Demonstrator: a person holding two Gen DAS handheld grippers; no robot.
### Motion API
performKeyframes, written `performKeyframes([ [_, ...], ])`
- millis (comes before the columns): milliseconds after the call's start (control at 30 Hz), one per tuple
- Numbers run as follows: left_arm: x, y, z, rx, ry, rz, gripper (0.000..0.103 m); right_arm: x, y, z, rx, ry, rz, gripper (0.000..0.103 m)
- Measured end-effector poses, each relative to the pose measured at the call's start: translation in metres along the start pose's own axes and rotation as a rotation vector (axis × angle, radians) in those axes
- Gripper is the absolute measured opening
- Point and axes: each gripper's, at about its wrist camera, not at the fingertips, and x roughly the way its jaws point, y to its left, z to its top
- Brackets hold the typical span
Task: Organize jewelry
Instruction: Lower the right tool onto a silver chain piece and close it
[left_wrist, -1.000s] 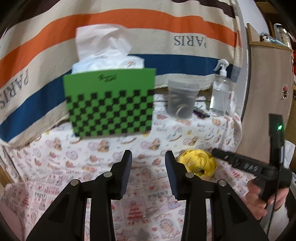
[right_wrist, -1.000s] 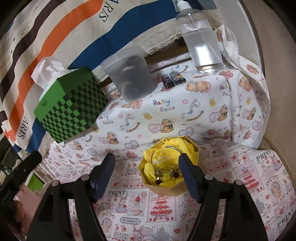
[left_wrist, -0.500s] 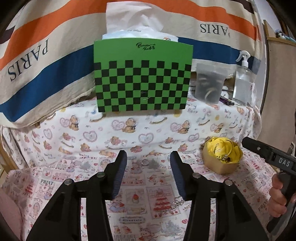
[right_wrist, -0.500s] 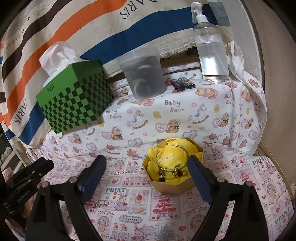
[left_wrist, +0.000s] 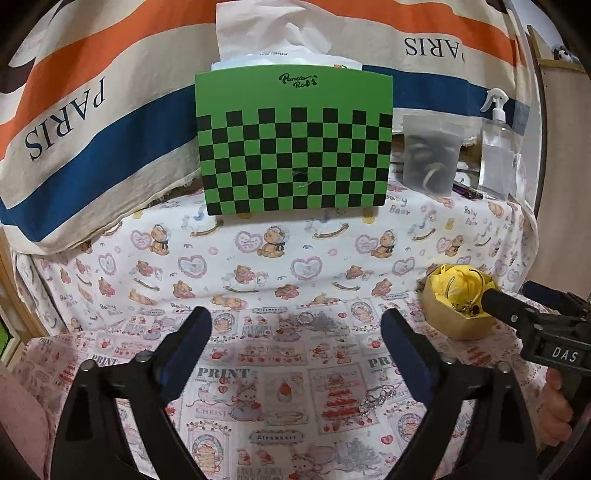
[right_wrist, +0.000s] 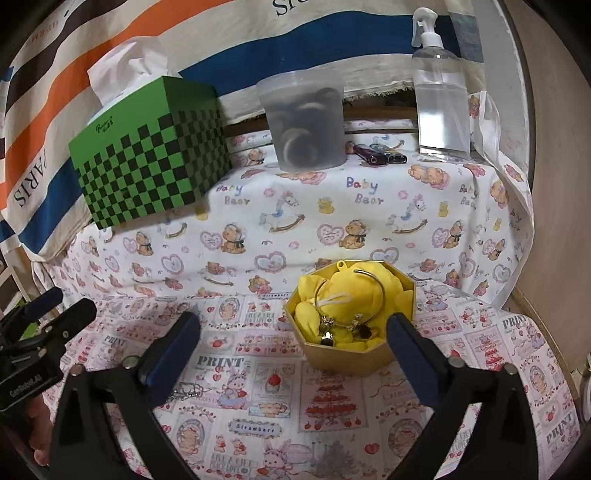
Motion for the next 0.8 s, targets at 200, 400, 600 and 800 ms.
performKeyframes([
  [200,0.007,0.014,0.002,-0.045,0.023,0.014,0.097,0.001,-0.002,0.0,0.02,0.016,0.006,0.103],
  [400,0.019,0.042,0.005,-0.111,0.068,0.054,0.097,0.015,0.007,-0.003,-0.011,0.142,0.113,0.103],
  [600,0.022,0.07,0.008,-0.189,0.106,0.097,0.097,0.036,0.039,-0.012,-0.052,0.307,0.217,0.103],
  [800,0.004,0.086,0.017,-0.209,0.043,0.147,0.097,0.068,0.083,-0.029,-0.148,0.451,0.172,0.103],
])
